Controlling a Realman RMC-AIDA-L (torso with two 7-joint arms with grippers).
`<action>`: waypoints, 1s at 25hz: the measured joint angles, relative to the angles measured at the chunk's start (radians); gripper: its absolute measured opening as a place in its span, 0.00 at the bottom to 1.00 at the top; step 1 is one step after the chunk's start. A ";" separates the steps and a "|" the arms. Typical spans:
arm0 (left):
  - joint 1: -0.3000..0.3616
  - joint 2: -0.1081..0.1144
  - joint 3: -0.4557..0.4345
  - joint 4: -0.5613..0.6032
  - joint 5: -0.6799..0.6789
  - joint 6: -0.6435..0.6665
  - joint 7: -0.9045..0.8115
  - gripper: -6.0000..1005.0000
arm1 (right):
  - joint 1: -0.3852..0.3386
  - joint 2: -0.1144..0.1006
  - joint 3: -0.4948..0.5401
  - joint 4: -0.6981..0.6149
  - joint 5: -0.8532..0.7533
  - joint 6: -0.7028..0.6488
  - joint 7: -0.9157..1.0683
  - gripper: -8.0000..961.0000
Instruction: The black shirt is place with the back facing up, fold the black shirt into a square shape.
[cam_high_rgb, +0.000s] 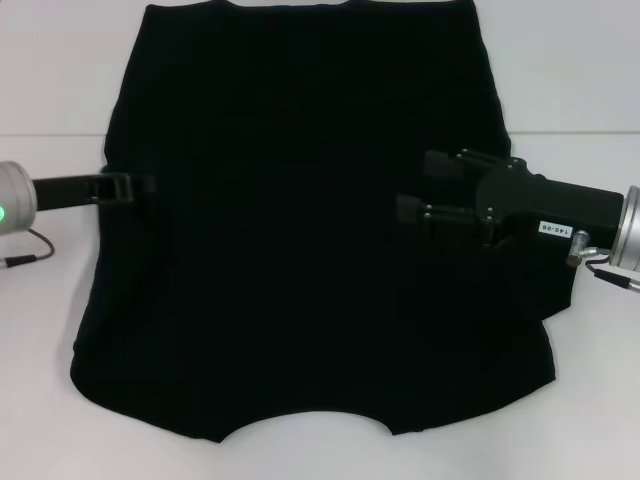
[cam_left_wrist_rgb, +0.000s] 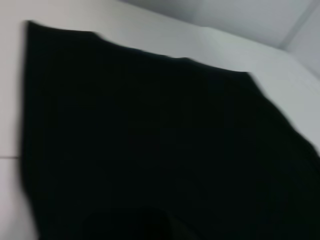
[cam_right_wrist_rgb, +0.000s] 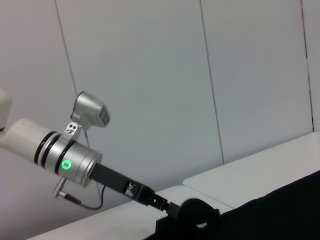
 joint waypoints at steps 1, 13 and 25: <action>0.005 -0.002 0.004 -0.001 -0.018 0.019 0.023 0.01 | -0.001 0.000 0.000 0.000 0.003 -0.001 0.000 0.92; 0.014 -0.022 0.023 -0.074 -0.089 0.059 0.106 0.02 | -0.002 -0.002 0.001 0.000 0.020 0.003 0.007 0.92; 0.029 -0.029 0.062 -0.110 -0.350 0.297 0.323 0.45 | -0.005 -0.070 0.022 -0.008 0.011 0.184 0.252 0.92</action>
